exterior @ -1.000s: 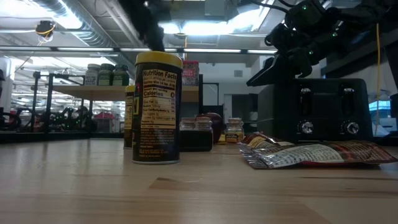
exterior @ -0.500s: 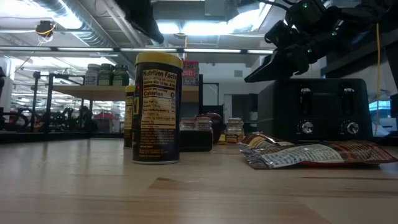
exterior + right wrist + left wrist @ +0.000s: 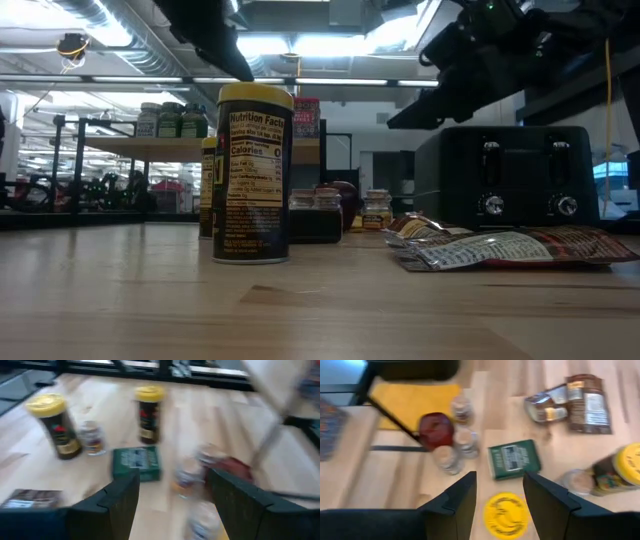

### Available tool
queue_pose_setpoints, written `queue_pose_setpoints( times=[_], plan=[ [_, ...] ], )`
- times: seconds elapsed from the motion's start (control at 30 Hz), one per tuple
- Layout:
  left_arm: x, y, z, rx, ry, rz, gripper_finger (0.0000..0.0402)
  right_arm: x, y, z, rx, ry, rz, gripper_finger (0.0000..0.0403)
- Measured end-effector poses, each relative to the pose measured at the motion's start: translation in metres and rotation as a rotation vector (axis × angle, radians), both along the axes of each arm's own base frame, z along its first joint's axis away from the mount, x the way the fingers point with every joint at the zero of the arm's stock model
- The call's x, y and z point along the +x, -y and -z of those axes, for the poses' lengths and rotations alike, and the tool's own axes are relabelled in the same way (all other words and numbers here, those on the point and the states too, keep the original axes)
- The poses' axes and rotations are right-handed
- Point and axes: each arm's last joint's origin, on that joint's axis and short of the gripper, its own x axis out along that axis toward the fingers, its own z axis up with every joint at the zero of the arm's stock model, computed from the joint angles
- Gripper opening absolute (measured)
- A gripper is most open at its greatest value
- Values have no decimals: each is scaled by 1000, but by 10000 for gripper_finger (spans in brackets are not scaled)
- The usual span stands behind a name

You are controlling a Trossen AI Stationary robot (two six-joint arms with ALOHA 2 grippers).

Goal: Shelf spices
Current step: Put the top yellow seasoning bottle on the shelf

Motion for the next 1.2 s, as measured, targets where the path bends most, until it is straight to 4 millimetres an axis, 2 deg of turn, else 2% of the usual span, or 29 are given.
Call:
queue_pose_setpoints(
  times=[0.2,0.37,0.57,0.7,0.9,1.07,1.2],
  plan=[
    [0,13,24,-15,23,33,155,20,-34,9,-74,6,-24,241],
    [-2,19,31,-50,25,9,155,36,-57,10,-80,-2,-30,241],
    [-8,28,44,-60,-15,8,155,55,-78,30,-52,-52,-23,241],
    [-11,32,47,-15,-18,-18,155,67,-91,35,-67,-65,0,241],
    [-15,34,28,-29,66,-7,155,75,-106,35,-63,-61,17,241],
    [-13,27,11,-33,112,-23,155,75,-109,34,-36,-53,26,241],
    [-10,18,13,-75,90,-63,164,75,-109,34,-9,-55,38,241]
  ],
)
